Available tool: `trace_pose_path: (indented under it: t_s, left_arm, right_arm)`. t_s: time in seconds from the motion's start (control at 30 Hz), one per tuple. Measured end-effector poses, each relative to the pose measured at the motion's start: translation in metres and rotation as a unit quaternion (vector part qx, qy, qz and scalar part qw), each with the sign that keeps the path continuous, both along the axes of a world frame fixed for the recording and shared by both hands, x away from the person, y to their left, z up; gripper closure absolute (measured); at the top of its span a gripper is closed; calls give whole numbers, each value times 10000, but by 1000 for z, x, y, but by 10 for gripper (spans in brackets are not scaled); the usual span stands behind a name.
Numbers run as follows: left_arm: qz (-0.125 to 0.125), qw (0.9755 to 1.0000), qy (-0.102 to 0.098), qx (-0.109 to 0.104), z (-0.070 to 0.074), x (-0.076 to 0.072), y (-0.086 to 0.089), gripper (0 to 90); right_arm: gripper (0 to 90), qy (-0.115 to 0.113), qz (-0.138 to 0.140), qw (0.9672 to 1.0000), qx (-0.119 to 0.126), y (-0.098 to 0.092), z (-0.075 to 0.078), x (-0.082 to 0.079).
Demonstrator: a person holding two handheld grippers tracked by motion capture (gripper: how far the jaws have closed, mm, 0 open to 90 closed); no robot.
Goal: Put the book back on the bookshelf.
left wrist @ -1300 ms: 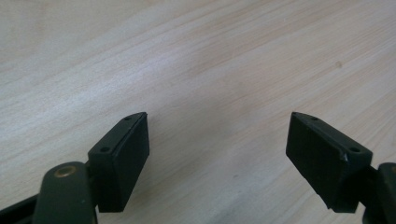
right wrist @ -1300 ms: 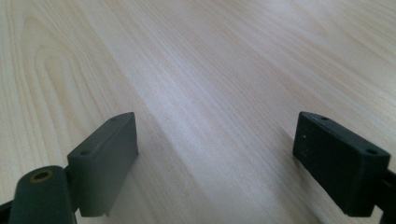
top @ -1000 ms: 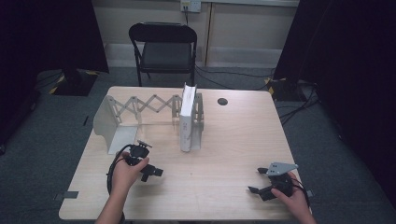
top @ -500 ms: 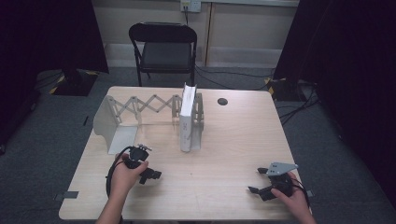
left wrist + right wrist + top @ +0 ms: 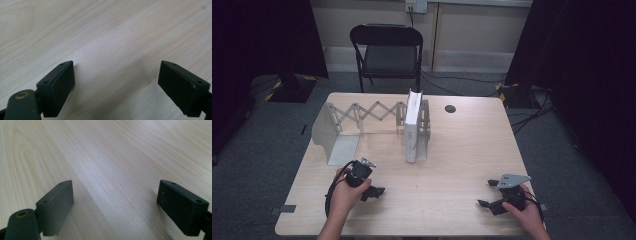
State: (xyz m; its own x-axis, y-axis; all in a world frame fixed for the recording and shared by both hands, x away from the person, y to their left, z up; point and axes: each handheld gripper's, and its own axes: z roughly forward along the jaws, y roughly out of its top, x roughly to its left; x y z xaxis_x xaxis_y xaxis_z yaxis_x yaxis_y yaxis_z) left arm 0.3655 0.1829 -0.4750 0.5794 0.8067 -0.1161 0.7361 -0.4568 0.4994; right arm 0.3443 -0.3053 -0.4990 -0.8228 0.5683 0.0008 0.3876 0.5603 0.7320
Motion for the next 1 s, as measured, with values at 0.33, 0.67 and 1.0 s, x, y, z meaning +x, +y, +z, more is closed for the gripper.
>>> trace_pose_path:
  t_s: [0.33, 0.67, 1.0]
  left_arm:
    - [-159, 9996, -238, -56, -4, -6, 3, 130]
    - [-373, 9982, -466, -59, -8, -11, 4, 82]
    - [-502, 9966, -660, -21, -14, -16, 0, 0]
  right_arm:
    - [136, -1, 0, 10000, -1, 0, 0, 0]
    - [136, 1, 2, 10000, 1, 0, 0, 0]
    - [136, 2, -2, 10000, 3, 0, 0, 0]
